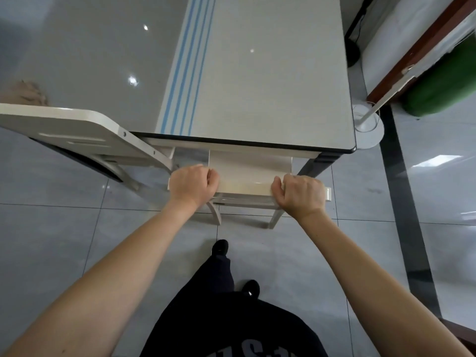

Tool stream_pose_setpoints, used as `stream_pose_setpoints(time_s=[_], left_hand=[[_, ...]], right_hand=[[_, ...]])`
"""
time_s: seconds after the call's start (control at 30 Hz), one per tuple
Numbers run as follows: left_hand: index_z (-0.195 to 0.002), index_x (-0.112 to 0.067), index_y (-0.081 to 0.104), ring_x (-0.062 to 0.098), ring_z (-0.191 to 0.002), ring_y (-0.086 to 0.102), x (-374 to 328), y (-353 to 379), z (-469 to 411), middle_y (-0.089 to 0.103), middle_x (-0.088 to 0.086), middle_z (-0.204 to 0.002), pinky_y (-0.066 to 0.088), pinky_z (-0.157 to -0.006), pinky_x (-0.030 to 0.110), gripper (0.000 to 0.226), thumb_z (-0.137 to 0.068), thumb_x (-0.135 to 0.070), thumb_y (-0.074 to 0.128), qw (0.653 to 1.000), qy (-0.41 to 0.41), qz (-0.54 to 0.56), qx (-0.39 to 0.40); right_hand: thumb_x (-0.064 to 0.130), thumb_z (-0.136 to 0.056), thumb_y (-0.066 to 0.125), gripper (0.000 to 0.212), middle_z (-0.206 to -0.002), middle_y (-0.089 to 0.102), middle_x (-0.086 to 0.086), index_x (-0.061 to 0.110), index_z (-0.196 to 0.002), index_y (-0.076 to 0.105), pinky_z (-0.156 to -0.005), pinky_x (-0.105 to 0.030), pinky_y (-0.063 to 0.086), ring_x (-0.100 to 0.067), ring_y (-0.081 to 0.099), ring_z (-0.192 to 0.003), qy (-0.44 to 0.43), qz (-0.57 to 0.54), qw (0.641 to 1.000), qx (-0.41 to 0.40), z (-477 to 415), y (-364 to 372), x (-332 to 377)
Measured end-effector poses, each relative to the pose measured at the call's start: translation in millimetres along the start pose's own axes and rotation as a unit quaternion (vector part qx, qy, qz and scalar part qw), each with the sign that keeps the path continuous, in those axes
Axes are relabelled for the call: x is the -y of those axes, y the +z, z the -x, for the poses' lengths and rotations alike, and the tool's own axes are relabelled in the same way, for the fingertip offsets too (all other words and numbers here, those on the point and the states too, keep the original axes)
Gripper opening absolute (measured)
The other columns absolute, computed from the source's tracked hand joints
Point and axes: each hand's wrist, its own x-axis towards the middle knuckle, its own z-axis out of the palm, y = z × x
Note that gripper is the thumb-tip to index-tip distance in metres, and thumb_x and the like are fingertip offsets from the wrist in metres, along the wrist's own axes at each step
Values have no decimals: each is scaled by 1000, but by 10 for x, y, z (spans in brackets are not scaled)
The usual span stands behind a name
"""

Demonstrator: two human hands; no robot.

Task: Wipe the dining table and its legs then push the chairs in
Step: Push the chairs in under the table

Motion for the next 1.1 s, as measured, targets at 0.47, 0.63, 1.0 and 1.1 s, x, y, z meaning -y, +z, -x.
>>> stream_pose_setpoints(time_s=[0.47,0.63,1.0,1.1], left_hand=[[-46,-14,42,20,-43,37,103,-26,-1086,38,-1,-45,21,-42,23,44,-86,-30,30,1000,17,24,-7],[-66,-11,63,23,-67,45,38,50,-1366,52,3,-73,31,-50,29,42,-88,-29,33,999,23,23,-29],[-70,-14,67,22,-67,43,-4,71,-1578,59,4,-74,18,-47,26,42,-88,-29,32,999,40,18,-8],[-76,-14,69,24,-70,45,-33,49,-1550,63,7,-79,19,-50,27,41,-89,-29,34,999,44,18,-11]], right_hand=[[39,-85,31,47,-37,25,3,16,-44,33,-49,-15,6,-21,25,-34,16,10,1000,-16,-1027,216,-69],[41,-85,28,55,-38,48,-8,10,-45,51,-49,-19,6,-24,35,-36,4,20,1000,-19,-1310,296,-238],[34,-84,34,49,-35,43,-5,11,-42,46,-47,-19,19,-25,35,-31,19,32,999,-27,-1475,322,-291],[34,-84,33,49,-37,46,-6,10,-45,50,-48,-21,19,-22,30,-36,32,29,999,-27,-1449,303,-296]])
